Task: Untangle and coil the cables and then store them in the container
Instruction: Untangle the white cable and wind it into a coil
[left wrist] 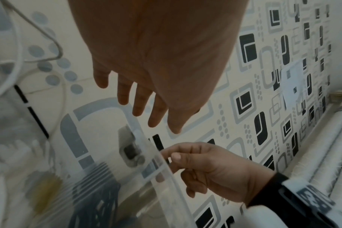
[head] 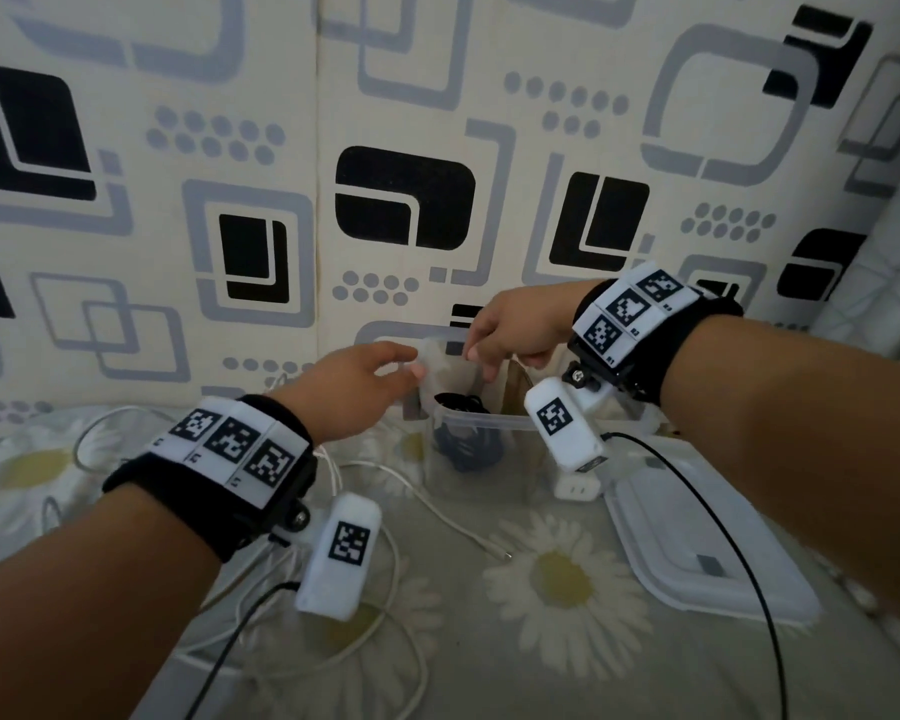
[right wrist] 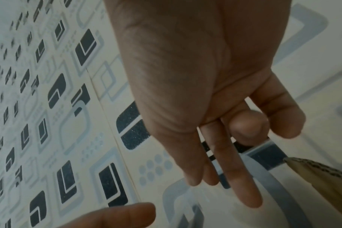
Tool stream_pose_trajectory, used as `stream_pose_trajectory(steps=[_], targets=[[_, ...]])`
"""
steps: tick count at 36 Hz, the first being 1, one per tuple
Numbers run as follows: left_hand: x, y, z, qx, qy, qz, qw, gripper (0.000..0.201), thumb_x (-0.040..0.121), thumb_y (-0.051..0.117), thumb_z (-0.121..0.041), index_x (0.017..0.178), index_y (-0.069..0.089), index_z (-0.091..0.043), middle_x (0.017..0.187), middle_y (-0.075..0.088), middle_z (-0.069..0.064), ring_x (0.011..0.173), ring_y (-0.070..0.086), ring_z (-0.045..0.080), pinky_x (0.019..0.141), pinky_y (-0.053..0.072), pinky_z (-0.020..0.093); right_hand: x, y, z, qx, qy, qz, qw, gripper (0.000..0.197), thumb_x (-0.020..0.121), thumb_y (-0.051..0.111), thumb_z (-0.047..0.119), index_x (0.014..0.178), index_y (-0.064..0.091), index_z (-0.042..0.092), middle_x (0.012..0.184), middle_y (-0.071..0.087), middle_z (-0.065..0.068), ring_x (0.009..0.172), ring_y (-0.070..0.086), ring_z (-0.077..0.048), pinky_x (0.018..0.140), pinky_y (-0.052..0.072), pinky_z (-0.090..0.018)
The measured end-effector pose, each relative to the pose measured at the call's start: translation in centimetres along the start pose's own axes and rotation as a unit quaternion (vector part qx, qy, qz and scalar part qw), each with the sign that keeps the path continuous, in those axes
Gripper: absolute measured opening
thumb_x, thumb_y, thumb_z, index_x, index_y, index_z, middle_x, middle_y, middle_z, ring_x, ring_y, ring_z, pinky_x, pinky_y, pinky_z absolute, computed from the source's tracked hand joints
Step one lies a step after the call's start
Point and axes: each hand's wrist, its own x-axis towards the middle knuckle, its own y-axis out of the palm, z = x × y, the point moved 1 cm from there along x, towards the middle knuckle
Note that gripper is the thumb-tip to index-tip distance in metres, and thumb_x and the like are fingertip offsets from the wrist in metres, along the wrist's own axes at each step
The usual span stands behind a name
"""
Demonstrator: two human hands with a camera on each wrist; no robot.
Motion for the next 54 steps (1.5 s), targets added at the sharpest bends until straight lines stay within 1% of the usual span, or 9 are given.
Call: stream_pose_trajectory(steps=[6, 9, 13, 23, 31, 35, 39, 49, 54], targets=[[-1.5, -2.7, 0.8, 0.014, -0.026, -0.024, 0.999, 0.032, 0.097, 0.048, -0.045, 0.126, 0.059, -0.034, 0.125, 0.059, -0.003, 0.082, 0.058, 0.013, 0.077, 0.043, 0.025, -2.5, -0.9, 1.0, 0.054, -0.012, -0.03, 0.998, 0.019, 0.093, 0.058, 0.023, 0.109, 0.067, 0.018, 0.078, 0.074, 0.008, 0.05, 0.047, -0.012, 0.054, 0.045, -0.024], [-2.6, -4.0, 1.2, 0.025, -0.038, -0.033, 0.998, 0.03, 0.098, 0.048, -0.042, 0.124, 0.059, -0.034, 0.117, 0.063, -0.003, 0.095, 0.064, 0.021, 0.066, 0.042, 0.02, -3.5, -0.9, 1.9, 0.089, -0.023, -0.039, 0.995, 0.018, 0.093, 0.059, 0.023, 0.108, 0.068, 0.017, 0.086, 0.076, 0.002, 0.052, 0.047, -0.013, 0.055, 0.044, -0.025], [-4.1, -5.7, 1.9, 0.051, -0.041, -0.051, 0.997, 0.026, 0.099, 0.048, -0.037, 0.121, 0.061, -0.031, 0.112, 0.058, -0.007, 0.073, 0.054, 0.003, 0.062, 0.039, 0.019, -4.5, -0.6, 3.4, 0.117, -0.044, -0.049, 0.991, 0.017, 0.094, 0.06, 0.024, 0.107, 0.068, 0.016, 0.088, 0.076, -0.001, 0.058, 0.053, -0.015, 0.059, 0.046, -0.029], [-8.0, -9.3, 4.0, 0.146, -0.089, -0.039, 0.985, 0.035, 0.103, 0.042, -0.028, 0.133, 0.057, -0.018, 0.138, 0.053, 0.001, 0.124, 0.049, 0.022, 0.097, 0.034, 0.024, -6.3, 2.0, 6.8, 0.138, -0.083, -0.015, 0.987, 0.017, 0.095, 0.058, 0.02, 0.109, 0.065, 0.012, 0.09, 0.072, -0.007, 0.064, 0.061, -0.015, 0.063, 0.056, -0.034], [-10.4, -9.7, 6.8, 0.157, -0.118, -0.005, 0.98, 0.035, 0.1, 0.048, -0.035, 0.129, 0.061, -0.021, 0.135, 0.057, 0.002, 0.124, 0.05, 0.024, 0.104, 0.035, 0.032, -6.0, 6.1, 7.8, 0.095, -0.052, 0.047, 0.993, 0.014, 0.095, 0.058, 0.018, 0.104, 0.064, 0.009, 0.082, 0.072, -0.008, 0.077, 0.07, -0.033, 0.072, 0.057, -0.046], [-10.9, -9.2, 8.5, 0.168, -0.125, 0.016, 0.978, 0.036, 0.097, 0.051, -0.04, 0.126, 0.062, -0.023, 0.132, 0.059, 0.0, 0.122, 0.051, 0.019, 0.109, 0.035, 0.034, -5.9, 8.4, 8.1, 0.09, -0.045, 0.059, 0.993, 0.014, 0.097, 0.057, 0.017, 0.105, 0.063, 0.009, 0.085, 0.07, -0.007, 0.065, 0.067, -0.018, 0.054, 0.056, -0.03], [-11.6, -8.3, 9.6, 0.165, -0.129, 0.032, 0.977, 0.034, 0.098, 0.05, -0.035, 0.128, 0.061, -0.023, 0.136, 0.055, -0.003, 0.127, 0.047, 0.018, 0.111, 0.03, 0.032, -5.7, 10.4, 8.1, 0.086, -0.026, 0.074, 0.993, 0.014, 0.096, 0.057, 0.019, 0.105, 0.064, 0.01, 0.087, 0.072, -0.007, 0.071, 0.068, -0.019, 0.069, 0.057, -0.038], [-13.7, -4.9, 12.1, 0.12, -0.137, 0.142, 0.973, 0.02, 0.083, 0.07, -0.042, 0.101, 0.068, -0.033, 0.096, 0.067, -0.013, 0.091, 0.063, 0.006, 0.084, 0.049, 0.021, -5.9, 13.5, 6.7, -0.014, 0.061, 0.07, 0.996, 0.026, 0.093, 0.061, 0.025, 0.107, 0.066, 0.003, 0.088, 0.071, -0.007, 0.072, 0.065, -0.02, 0.061, 0.053, -0.027], [-14.2, -3.6, 12.1, 0.137, -0.11, 0.14, 0.974, 0.022, 0.078, 0.078, -0.04, 0.096, 0.07, -0.03, 0.086, 0.064, -0.014, 0.077, 0.057, 0.001, 0.066, 0.04, 0.013, -5.5, 14.5, 5.9, -0.059, 0.092, 0.048, 0.993, 0.026, 0.089, 0.063, 0.029, 0.086, 0.069, 0.004, 0.08, 0.072, -0.01, 0.066, 0.064, -0.024, 0.064, 0.055, -0.031]])
